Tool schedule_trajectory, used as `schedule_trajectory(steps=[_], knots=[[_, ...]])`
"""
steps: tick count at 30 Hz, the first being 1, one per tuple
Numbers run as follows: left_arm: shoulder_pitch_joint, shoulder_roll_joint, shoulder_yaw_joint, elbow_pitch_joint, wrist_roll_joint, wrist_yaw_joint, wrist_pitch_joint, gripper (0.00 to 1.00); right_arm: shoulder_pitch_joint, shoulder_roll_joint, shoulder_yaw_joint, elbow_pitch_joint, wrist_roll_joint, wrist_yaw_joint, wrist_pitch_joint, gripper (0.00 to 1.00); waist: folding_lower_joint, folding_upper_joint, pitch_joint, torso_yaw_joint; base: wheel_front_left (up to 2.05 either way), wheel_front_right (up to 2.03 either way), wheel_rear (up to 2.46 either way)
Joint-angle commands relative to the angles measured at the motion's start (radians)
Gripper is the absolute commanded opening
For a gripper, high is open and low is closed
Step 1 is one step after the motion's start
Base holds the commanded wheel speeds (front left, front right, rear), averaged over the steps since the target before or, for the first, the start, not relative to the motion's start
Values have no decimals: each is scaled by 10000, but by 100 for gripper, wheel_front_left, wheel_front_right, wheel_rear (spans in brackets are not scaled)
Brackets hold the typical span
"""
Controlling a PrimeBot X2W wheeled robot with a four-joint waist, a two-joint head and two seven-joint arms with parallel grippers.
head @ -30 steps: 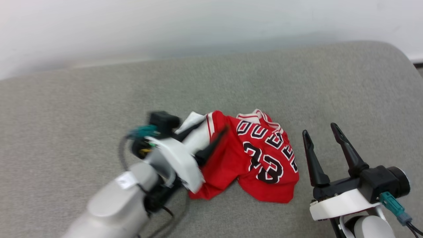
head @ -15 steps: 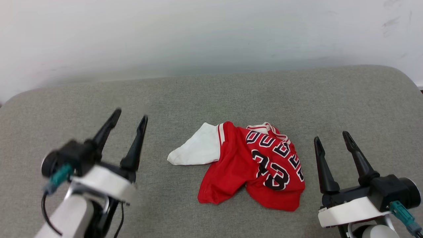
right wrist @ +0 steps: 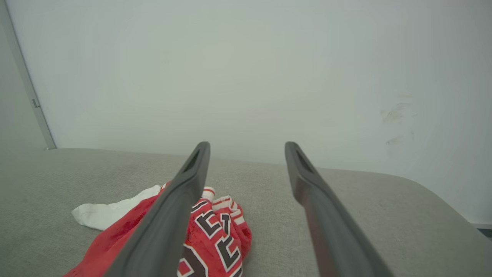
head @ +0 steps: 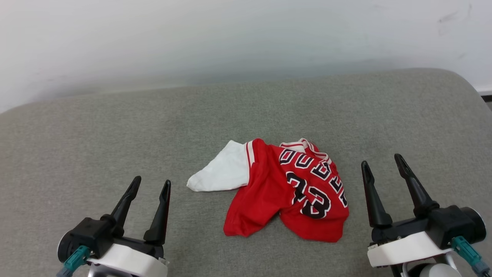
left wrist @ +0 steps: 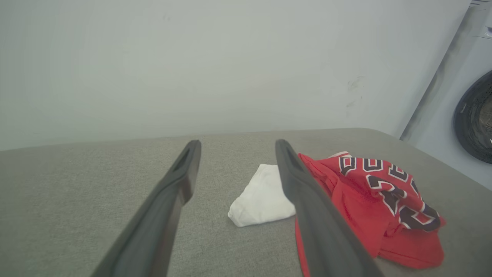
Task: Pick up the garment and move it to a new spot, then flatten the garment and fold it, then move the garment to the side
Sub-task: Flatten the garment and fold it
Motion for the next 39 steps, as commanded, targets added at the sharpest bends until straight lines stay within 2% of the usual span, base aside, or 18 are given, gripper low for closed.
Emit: schedule_trajectory(steps=[1,4,7,11,14,17,18,19,25,28,30,31,35,39], knots=[[-98,0,8,54,43,-57,-23,100,-132,19,-3,-36,14,-7,-21,100,1,0,104,-109,0,0,0],[-588,267,-182,543,-2,-281,98,100,-222,19,13,-75,33,-7,-21,100,1,0,392,-383,0,0,0],[-1358,670,-540,934,-159,-420,912,100,-355,19,28,-126,83,-7,-21,100,1,0,770,-636,0,0,0],[-2456,1195,-966,1648,-558,-460,3217,100,-453,21,114,-178,156,-7,-21,100,1,0,1205,-916,0,0,0],[-3146,1277,-1139,1898,-1257,-493,5147,100,-593,18,125,-206,292,-7,-21,100,1,0,1521,-1148,0,0,0],[-3641,1621,-1337,1888,-1626,-498,6679,100,-576,24,163,-249,370,-7,-21,100,1,0,1792,-1290,0,0,0],[-3753,1664,-1373,1877,-1712,-475,7103,100,-582,24,161,-264,387,-7,-21,100,1,0,1869,-1324,0,0,0],[-4089,1744,-1466,1768,-1815,-265,8057,100,-673,21,142,-283,415,-7,-21,100,1,0,2109,-1407,0,0,0],[-4263,1759,-1877,1894,-1557,97,9045,100,-870,20,129,-357,453,-7,-21,100,1,0,2562,-1445,0,0,0],[-4032,1737,-2336,2313,-1407,79,9539,100,-953,21,95,-348,383,-7,-21,100,1,0,2757,-1380,0,0,0],[-3864,1738,-2593,2607,-1385,3,9830,36,-970,21,103,-354,334,-7,-21,100,1,0,2843,-1335,0,0,0],[-3840,1718,-2649,2701,-1420,-29,9849,0,-999,20,99,-370,321,-7,-21,100,1,0,2878,-1313,0,0,0],[-3949,1657,-2536,2930,-1299,110,9316,0,-969,20,91,-330,266,-7,-21,100,1,0,2867,-1206,0,0,0],[-4191,1732,-1931,2860,-1165,418,8080,0,-911,20,113,-235,208,-7,-20,100,1,0,2594,-1054,0,0,0]])
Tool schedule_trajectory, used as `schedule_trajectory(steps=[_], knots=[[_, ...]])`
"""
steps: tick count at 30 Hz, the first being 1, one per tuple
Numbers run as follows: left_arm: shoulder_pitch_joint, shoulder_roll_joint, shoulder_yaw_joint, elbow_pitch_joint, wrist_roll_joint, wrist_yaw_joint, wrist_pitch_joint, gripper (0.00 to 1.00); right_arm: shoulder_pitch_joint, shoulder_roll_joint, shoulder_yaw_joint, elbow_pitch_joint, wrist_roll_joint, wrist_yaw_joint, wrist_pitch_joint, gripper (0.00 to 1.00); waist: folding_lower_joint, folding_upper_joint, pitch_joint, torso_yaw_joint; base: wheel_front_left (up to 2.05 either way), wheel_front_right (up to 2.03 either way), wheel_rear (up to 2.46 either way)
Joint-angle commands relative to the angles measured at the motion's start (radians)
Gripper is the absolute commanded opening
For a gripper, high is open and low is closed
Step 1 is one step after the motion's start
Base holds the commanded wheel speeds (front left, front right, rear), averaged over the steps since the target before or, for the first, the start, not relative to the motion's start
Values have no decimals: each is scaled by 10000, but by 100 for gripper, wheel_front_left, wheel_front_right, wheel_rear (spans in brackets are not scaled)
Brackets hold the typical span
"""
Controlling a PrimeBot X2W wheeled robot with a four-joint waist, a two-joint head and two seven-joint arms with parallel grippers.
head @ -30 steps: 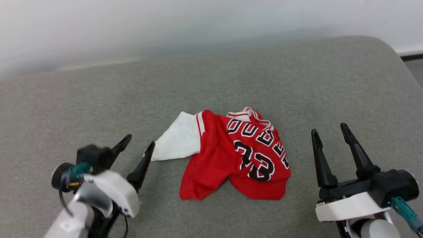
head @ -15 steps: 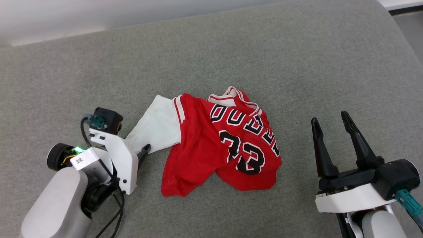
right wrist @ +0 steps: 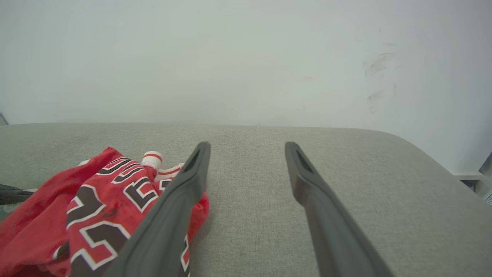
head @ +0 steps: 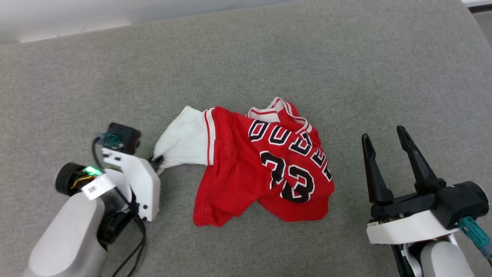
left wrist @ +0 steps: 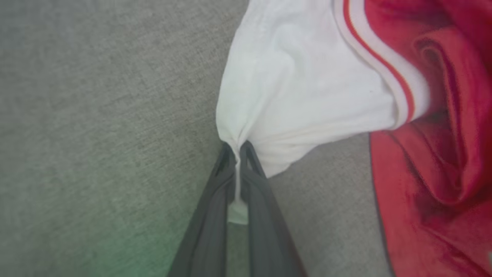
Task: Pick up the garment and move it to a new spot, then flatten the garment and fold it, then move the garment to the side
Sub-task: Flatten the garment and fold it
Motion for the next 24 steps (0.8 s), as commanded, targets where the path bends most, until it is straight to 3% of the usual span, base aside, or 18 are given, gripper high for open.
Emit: schedule_trajectory(steps=[1,12,16,20,22,23,24], knots=[[258,165,157,221,95,171,-199,0,47,20,-19,20,-55,-7,-20,100,-1,0,-179,112,0,0,0],[1279,674,2271,-495,-179,938,-3914,0,384,20,-132,281,-269,-7,-20,100,-1,0,-1142,838,0,0,0],[1932,548,2959,-654,-266,1262,-5331,0,440,20,-136,369,-291,-7,-20,100,-1,0,-1343,1073,0,0,0],[2638,343,3021,-370,-159,1253,-6269,0,514,20,-143,477,-321,-7,-20,100,-1,0,-1505,1277,0,0,0],[2915,242,2920,-11,-146,1342,-6310,47,530,20,-140,530,-344,-7,-20,100,-1,0,-1578,1342,0,0,0],[3008,220,2872,221,-79,1407,-6344,100,533,20,-142,554,-352,-7,-20,100,-1,0,-1614,1372,0,0,0],[3058,170,2904,460,-76,1486,-6412,100,531,21,-136,572,-356,-7,-20,100,-1,0,-1648,1398,0,0,0]])
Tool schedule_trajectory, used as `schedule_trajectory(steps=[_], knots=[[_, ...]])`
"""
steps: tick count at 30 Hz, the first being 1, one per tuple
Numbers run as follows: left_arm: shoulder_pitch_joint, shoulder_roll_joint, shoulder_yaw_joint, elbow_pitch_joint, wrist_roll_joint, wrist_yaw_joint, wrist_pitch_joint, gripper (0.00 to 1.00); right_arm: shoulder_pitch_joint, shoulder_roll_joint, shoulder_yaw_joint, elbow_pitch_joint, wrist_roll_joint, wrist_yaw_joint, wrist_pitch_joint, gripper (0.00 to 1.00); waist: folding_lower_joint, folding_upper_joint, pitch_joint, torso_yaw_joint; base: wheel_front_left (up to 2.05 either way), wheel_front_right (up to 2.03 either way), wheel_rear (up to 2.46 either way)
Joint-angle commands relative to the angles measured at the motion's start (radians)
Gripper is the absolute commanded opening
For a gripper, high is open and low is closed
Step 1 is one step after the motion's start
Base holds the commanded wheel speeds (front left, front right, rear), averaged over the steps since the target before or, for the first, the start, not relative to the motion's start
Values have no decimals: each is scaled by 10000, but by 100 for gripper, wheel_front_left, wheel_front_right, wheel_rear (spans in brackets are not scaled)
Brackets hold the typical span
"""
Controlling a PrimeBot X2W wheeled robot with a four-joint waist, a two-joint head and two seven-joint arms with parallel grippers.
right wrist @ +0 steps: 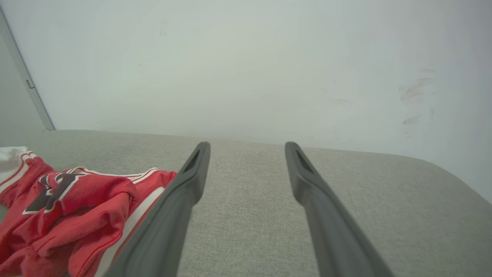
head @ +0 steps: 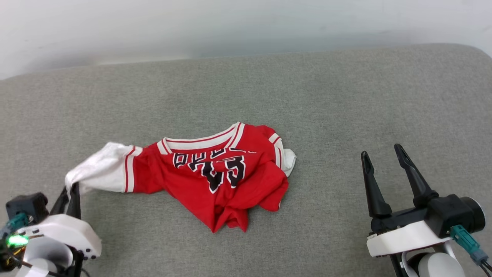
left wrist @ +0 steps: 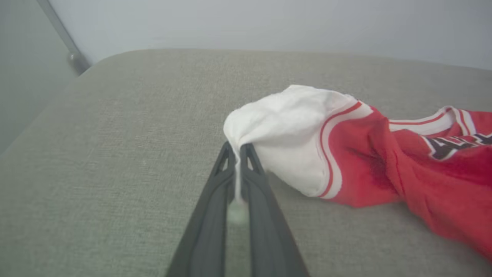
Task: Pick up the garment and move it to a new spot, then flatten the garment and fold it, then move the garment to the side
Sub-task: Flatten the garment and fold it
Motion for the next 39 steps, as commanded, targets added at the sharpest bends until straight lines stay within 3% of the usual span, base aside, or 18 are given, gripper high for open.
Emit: schedule_trajectory(steps=[1,8,18,21,25,31,35,39], knots=[[46,10,50,243,56,110,-136,100,115,23,12,27,-86,-7,-20,100,0,0,-75,63,0,0,0],[-243,-393,76,-102,467,-405,-1563,100,237,23,-35,116,-111,-7,-20,100,0,0,-471,314,0,0,0],[646,-1955,845,-3040,1967,-1801,-1633,100,524,20,-119,251,-243,-7,-20,100,0,0,-975,883,0,0,0],[871,-2205,735,-3324,2223,-1961,-1634,100,450,-202,56,447,-67,-7,301,100,0,0,-993,1071,0,0,0],[1145,-2480,475,-3656,2605,-2153,-1636,100,-178,-1088,822,527,513,-5,2387,100,0,0,-891,1468,0,0,0],[962,-2710,362,-3672,2646,-2257,-1637,100,-1417,-2452,1621,334,1875,-5,6400,100,0,0,-418,2150,0,0,0],[762,-2790,362,-3612,2626,-2272,-1637,100,-2263,-2682,1647,601,2563,-5,8656,100,0,0,-46,2602,0,0,0],[560,-2803,176,-3649,2581,-2276,-1637,100,-2882,-2778,1659,1092,2659,-7,9889,100,0,0,299,3048,0,0,0]])
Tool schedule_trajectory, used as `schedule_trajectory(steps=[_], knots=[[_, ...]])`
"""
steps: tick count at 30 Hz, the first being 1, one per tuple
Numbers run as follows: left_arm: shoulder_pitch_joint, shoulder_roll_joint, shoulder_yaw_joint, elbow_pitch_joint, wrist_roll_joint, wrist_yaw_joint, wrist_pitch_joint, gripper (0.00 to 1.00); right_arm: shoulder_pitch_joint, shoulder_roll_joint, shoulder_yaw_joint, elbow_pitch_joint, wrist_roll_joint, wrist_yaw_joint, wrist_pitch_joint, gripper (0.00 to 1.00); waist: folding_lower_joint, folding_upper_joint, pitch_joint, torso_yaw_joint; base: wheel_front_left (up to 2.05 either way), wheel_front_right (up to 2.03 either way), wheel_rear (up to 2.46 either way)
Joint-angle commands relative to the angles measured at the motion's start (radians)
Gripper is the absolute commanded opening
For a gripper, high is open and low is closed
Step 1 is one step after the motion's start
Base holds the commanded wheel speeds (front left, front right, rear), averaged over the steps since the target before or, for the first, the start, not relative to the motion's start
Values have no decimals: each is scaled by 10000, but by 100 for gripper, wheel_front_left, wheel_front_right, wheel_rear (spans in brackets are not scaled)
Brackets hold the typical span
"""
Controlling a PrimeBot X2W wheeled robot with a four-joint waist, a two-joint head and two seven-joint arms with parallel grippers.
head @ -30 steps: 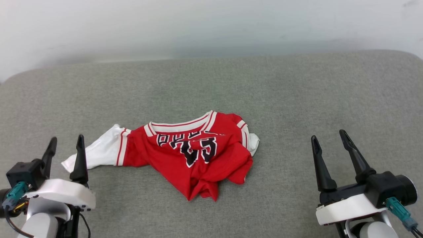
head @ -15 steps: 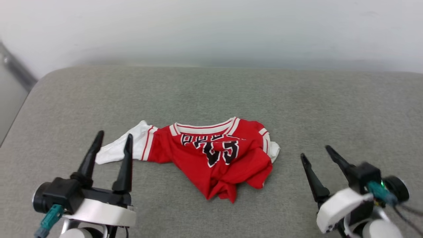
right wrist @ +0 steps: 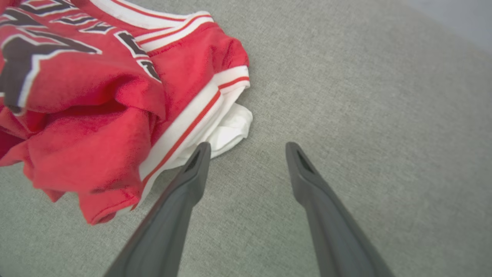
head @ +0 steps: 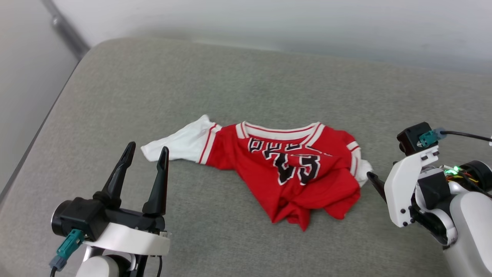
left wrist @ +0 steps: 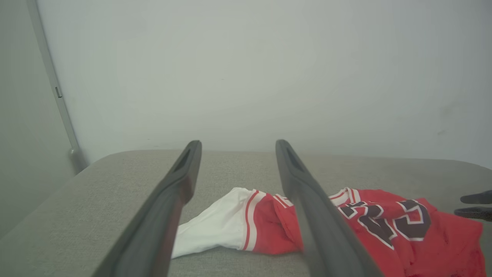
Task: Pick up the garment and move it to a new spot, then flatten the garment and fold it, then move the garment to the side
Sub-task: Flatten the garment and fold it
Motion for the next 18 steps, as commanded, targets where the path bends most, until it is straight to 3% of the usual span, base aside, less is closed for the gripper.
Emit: schedule_trajectory(steps=[1,14,15,16,17,18], knots=[[-164,-7,-6,-17,-12,-7,-25,100,-157,53,8,97,78,-5,95,100,0,0,314,338,0,0,0],[-574,-102,-202,42,-187,-11,-25,100,-421,-29,690,1831,107,-2,545,100,0,0,1020,1242,0,0,0],[-579,-108,-209,51,-178,-11,-25,100,-374,-36,753,1958,138,-2,517,89,0,0,1019,1255,0,0,0],[-580,-113,-213,70,-172,-12,-25,100,-324,-52,860,2051,153,0,464,35,0,0,1003,1261,0,0,0],[-570,-119,-199,86,-164,-12,-25,100,-295,-117,993,2087,146,0,346,0,0,0,976,1253,0,0,0],[-547,-116,-169,107,-160,-12,-25,100,-283,-199,1024,2132,139,-2,208,0,0,0,939,1225,0,0,0]])
